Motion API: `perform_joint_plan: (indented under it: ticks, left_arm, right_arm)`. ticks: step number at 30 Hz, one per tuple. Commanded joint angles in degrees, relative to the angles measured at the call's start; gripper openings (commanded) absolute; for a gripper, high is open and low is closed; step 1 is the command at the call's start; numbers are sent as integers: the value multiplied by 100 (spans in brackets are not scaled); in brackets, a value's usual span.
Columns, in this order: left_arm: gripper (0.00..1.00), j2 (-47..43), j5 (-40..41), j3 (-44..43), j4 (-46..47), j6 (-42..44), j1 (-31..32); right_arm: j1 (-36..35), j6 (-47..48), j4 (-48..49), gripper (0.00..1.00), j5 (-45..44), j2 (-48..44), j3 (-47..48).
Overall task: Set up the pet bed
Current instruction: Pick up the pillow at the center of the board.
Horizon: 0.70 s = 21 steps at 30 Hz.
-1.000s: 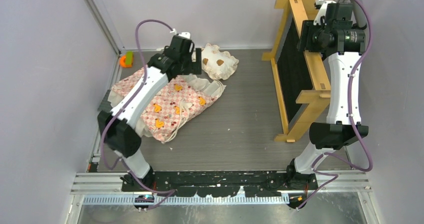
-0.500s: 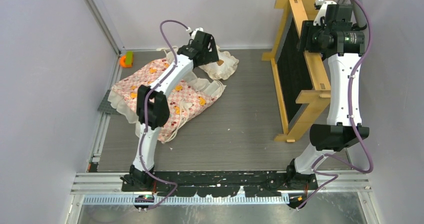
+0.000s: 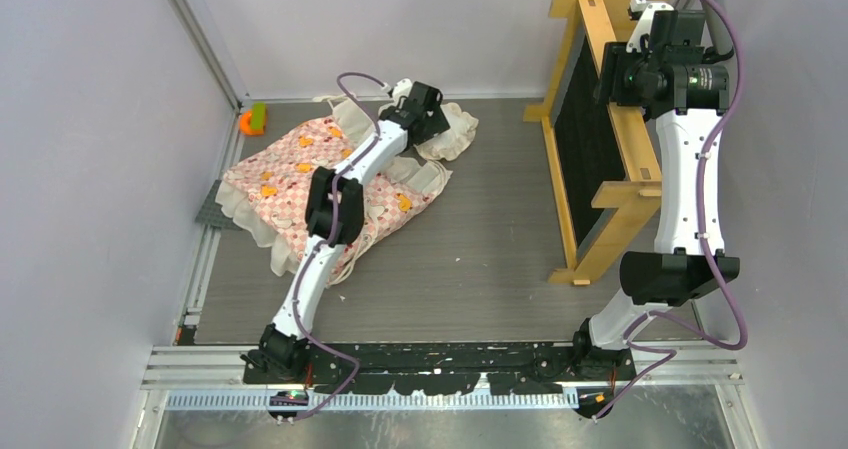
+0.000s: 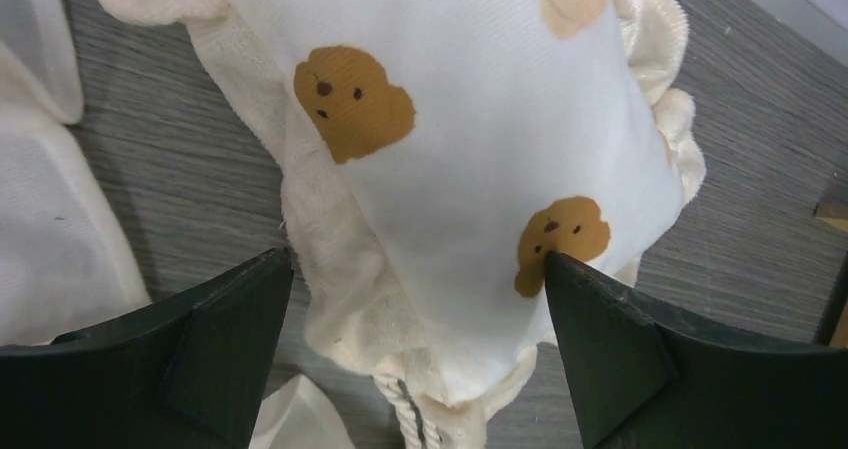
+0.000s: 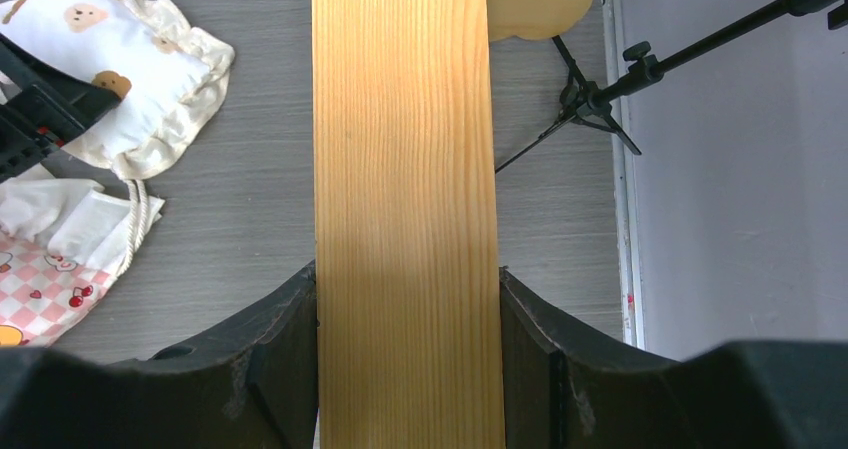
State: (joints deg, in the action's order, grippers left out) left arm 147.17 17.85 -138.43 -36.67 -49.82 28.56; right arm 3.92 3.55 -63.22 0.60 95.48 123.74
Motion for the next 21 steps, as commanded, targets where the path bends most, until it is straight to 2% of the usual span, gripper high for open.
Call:
perform_joint_plan:
  ticks: [1,3,5,8,15,21]
  left_arm:
    - [100,229,-7,-330,522,-314,18]
    - [97,378,-34,-404,640,-333,18]
    - [84,464,-84,-451,743,-371,6]
    - [51,501,-203,-437,852,-438,-31]
    - [1,-164,-135,127,1002,-41,-157]
    - [0,-1559,465,1346,1341,867,-335]
  right_arm:
    - [-14,129,146,4,-43,-227,-91]
    - [-14,128,160,4,-43,-261,-149]
    - [-15,128,174,4,-43,-290,-214]
    - [-14,145,203,4,-246,-329,-270]
    - [-14,82,267,4,-340,-345,-291]
    - [-14,14,254,0,-296,-308,-281]
